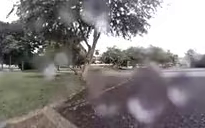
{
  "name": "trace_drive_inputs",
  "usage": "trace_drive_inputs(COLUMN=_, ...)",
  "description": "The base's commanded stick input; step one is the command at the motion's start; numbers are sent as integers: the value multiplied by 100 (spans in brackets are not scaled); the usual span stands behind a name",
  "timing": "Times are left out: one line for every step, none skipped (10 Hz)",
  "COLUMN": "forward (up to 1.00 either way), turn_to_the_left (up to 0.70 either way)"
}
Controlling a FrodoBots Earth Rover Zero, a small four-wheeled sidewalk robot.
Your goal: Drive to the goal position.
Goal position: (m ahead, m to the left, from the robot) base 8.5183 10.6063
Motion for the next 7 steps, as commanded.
trace_drive_inputs(forward=70, turn_to_the_left=-31)
trace_drive_inputs(forward=70, turn_to_the_left=0)
trace_drive_inputs(forward=70, turn_to_the_left=0)
trace_drive_inputs(forward=70, turn_to_the_left=0)
trace_drive_inputs(forward=70, turn_to_the_left=0)
trace_drive_inputs(forward=70, turn_to_the_left=0)
trace_drive_inputs(forward=70, turn_to_the_left=0)
